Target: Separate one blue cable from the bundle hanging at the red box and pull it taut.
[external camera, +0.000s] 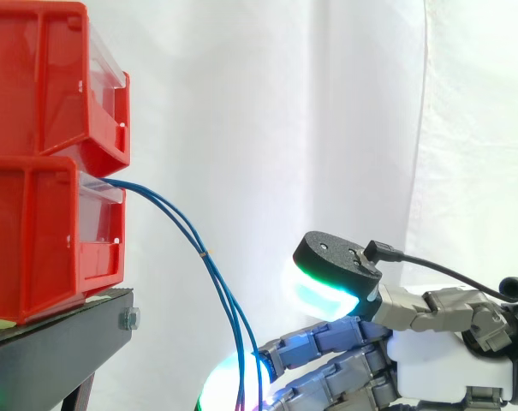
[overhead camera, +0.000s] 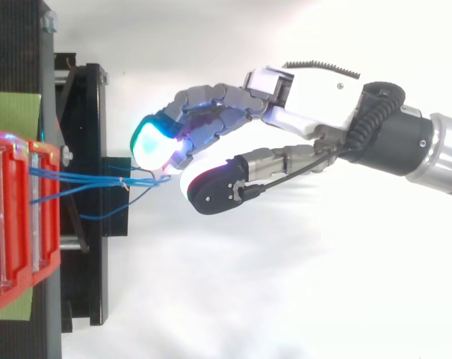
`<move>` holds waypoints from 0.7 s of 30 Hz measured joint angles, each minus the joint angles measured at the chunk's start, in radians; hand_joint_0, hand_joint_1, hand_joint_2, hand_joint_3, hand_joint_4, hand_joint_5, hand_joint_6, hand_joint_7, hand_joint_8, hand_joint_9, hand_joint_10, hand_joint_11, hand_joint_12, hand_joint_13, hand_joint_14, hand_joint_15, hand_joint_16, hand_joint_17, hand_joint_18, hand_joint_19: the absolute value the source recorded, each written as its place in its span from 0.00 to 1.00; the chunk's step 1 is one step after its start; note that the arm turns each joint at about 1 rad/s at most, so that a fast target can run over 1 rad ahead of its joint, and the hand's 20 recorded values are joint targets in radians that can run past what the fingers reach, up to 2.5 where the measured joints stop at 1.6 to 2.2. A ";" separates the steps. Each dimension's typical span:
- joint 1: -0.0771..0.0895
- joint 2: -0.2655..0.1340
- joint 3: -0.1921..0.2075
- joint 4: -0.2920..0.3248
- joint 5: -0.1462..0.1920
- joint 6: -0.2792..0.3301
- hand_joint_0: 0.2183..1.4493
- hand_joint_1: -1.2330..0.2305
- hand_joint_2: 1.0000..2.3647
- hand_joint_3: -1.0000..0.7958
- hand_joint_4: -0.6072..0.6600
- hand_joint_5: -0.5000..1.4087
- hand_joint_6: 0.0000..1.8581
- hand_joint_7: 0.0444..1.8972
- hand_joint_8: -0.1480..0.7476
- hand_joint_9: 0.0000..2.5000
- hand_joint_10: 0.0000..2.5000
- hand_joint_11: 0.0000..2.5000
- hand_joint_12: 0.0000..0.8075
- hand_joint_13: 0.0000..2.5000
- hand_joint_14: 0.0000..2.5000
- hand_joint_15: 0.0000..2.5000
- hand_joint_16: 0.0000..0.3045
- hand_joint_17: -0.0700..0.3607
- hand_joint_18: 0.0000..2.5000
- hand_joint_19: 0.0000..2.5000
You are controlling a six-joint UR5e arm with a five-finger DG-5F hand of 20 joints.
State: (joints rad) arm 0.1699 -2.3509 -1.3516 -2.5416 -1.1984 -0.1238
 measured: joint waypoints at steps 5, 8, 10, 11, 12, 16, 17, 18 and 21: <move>-0.002 -0.008 0.003 0.001 -0.014 0.005 0.27 0.45 0.00 0.29 0.72 0.17 0.27 0.43 0.55 0.33 0.00 0.16 0.35 0.27 0.00 0.11 0.09 0.31 0.17 0.08; -0.008 -0.013 0.004 0.003 -0.033 0.017 0.27 0.45 0.00 0.29 0.72 0.17 0.27 0.43 0.55 0.33 0.01 0.16 0.35 0.28 0.00 0.11 0.09 0.30 0.18 0.08; -0.011 -0.014 0.005 0.004 -0.042 0.025 0.28 0.45 0.00 0.29 0.72 0.17 0.27 0.43 0.55 0.33 0.00 0.17 0.35 0.28 0.00 0.11 0.09 0.30 0.18 0.09; -0.012 -0.014 0.005 0.004 -0.045 0.027 0.28 0.45 0.00 0.29 0.72 0.17 0.27 0.43 0.55 0.33 0.00 0.17 0.35 0.28 0.00 0.12 0.09 0.31 0.18 0.09; -0.013 -0.014 0.006 0.005 -0.048 0.028 0.28 0.45 0.00 0.29 0.72 0.17 0.27 0.43 0.55 0.33 0.00 0.17 0.35 0.29 0.00 0.12 0.09 0.30 0.19 0.09; -0.013 -0.014 0.019 0.007 -0.059 0.027 0.28 0.45 0.00 0.29 0.72 0.17 0.27 0.43 0.55 0.34 0.00 0.17 0.35 0.30 0.00 0.13 0.09 0.30 0.19 0.10; -0.013 -0.014 0.021 0.008 -0.061 0.027 0.28 0.45 0.00 0.29 0.72 0.17 0.27 0.43 0.55 0.34 0.00 0.17 0.35 0.30 0.01 0.13 0.09 0.30 0.19 0.10; -0.013 -0.014 0.024 0.008 -0.063 0.026 0.28 0.45 0.00 0.29 0.72 0.17 0.27 0.43 0.55 0.34 0.00 0.17 0.35 0.30 0.00 0.14 0.09 0.30 0.19 0.10; -0.012 -0.015 0.030 0.009 -0.067 0.025 0.28 0.45 0.00 0.29 0.72 0.17 0.27 0.43 0.55 0.34 0.01 0.17 0.35 0.31 0.01 0.14 0.09 0.30 0.19 0.10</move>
State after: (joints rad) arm 0.1576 -2.3654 -1.3219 -2.5327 -1.2655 -0.0992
